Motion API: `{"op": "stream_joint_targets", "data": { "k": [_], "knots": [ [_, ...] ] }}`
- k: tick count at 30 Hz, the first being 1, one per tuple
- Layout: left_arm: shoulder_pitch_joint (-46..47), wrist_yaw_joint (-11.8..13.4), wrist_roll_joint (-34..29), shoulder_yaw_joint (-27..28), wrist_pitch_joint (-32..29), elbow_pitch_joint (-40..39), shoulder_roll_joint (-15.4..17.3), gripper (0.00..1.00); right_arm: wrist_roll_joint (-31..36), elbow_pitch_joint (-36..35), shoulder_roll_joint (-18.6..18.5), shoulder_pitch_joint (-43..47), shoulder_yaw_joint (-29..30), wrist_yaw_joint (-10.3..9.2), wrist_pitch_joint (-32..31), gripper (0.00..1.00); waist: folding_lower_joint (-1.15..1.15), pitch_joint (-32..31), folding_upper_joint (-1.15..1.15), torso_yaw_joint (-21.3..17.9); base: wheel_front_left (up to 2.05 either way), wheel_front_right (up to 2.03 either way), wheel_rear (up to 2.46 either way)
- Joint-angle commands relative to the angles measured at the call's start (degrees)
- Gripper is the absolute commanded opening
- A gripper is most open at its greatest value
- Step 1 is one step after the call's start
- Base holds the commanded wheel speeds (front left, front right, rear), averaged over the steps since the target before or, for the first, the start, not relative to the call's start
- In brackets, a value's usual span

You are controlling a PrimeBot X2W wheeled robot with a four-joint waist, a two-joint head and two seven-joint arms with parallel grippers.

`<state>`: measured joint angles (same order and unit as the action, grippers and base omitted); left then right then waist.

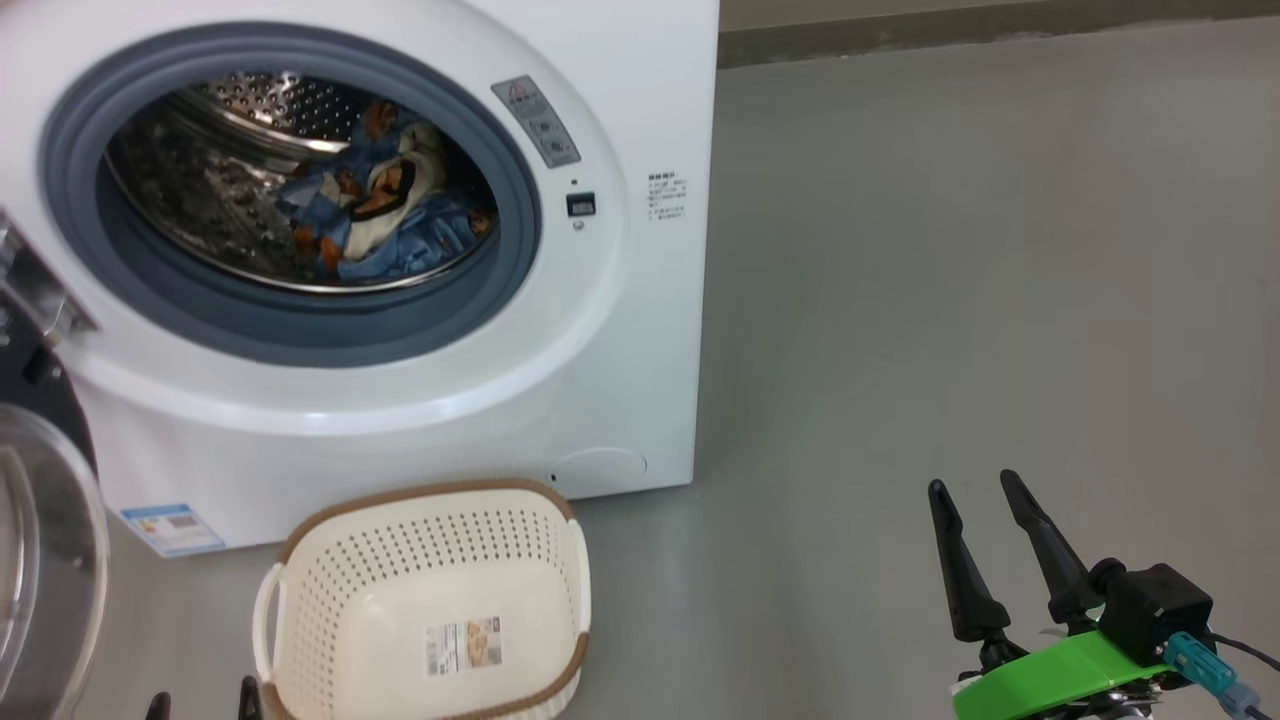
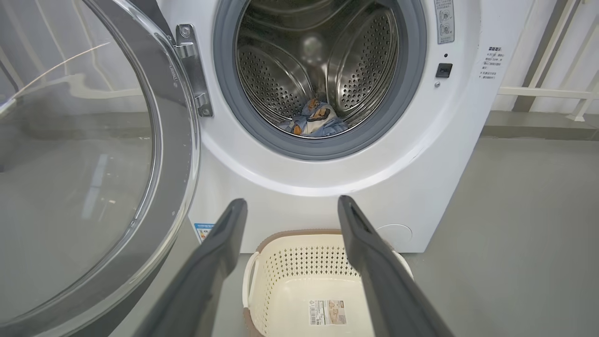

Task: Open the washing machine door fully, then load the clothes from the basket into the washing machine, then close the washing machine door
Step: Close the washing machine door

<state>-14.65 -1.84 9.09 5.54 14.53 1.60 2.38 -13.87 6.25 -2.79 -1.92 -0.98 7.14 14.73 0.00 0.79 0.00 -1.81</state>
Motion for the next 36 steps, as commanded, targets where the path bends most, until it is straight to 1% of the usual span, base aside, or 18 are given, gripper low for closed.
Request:
{"op": "stream_joint_targets", "data": {
  "k": [1, 6, 11, 26, 32, 36],
  "knots": [
    [2.08, -0.08, -0.47, 2.06, 0.47, -1.16, 0.50, 1.00, -0.25, -1.30, -0.09, -0.49, -1.27, 0.35, 0.27, 1.00, 0.00, 0.07, 0.00, 0.07, -1.80, 1.80, 0.00],
    [2.15, 0.07, -0.45, 2.15, 0.47, -0.62, 0.50, 1.00, -0.37, -1.35, -0.09, -0.57, -1.15, 0.35, 0.27, 1.00, 0.00, 0.41, 0.00, 0.35, -1.39, 1.39, 0.00],
    [2.32, 0.12, -0.55, 2.35, 0.47, -0.54, 0.50, 1.00, -0.43, -1.29, -0.09, -0.61, -0.93, 0.35, 0.27, 1.00, 0.00, 0.50, 0.00, 0.82, -0.70, 0.70, 0.00],
    [3.23, -1.28, -0.73, 3.26, 0.47, -0.55, 0.50, 1.00, -0.40, -1.23, -0.09, -0.55, -0.83, 0.35, 0.27, 1.00, 0.00, 0.10, 0.00, 2.36, -0.03, 0.03, 0.00],
    [3.54, -1.53, -0.50, 3.33, 0.47, -0.27, 0.50, 1.00, -0.08, -1.64, -0.09, -0.46, -1.16, 0.35, 0.27, 1.00, 0.00, 0.07, 0.00, 3.88, 0.00, 0.00, 0.00],
    [3.67, -1.35, -0.15, 3.77, 0.47, -0.19, 0.50, 1.00, 0.61, -1.82, -0.09, -0.53, -1.66, 0.35, 0.27, 1.00, 0.00, 0.04, 0.00, 5.60, 0.00, 0.00, 0.00]
  ]
}}
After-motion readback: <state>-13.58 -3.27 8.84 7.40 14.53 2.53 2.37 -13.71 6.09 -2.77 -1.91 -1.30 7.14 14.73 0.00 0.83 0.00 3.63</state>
